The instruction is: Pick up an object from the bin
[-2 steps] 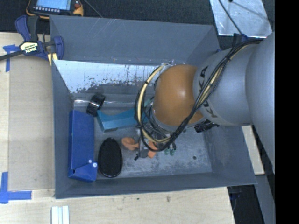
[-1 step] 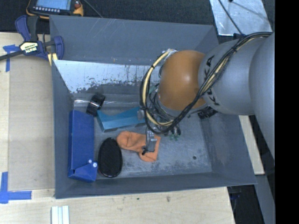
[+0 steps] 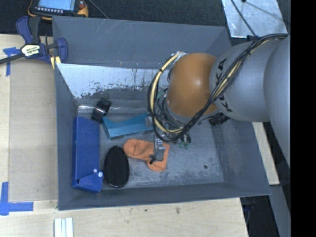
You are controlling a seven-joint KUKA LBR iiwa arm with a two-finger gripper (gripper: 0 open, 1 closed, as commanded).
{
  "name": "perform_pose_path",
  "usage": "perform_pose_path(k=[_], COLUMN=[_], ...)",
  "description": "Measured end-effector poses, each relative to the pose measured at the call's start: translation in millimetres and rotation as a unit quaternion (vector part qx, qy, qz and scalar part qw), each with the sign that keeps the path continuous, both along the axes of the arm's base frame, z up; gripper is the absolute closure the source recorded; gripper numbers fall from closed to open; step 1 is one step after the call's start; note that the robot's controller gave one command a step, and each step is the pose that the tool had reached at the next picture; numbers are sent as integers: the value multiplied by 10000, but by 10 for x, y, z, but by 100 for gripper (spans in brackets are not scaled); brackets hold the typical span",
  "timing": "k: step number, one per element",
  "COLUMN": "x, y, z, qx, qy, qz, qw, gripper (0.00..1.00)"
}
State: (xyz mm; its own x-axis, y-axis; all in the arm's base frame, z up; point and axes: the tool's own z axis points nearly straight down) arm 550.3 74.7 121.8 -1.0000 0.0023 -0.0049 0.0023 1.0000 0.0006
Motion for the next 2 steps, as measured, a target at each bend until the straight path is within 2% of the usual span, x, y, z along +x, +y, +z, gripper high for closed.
perform_pose_path(k=[1,2], x=[-116,-574], y=[95,311], z=[-261,-508], qx=[2,0], qy=[-35,9], qz=[231,233], qw=[9997,9997], gripper=[0,100])
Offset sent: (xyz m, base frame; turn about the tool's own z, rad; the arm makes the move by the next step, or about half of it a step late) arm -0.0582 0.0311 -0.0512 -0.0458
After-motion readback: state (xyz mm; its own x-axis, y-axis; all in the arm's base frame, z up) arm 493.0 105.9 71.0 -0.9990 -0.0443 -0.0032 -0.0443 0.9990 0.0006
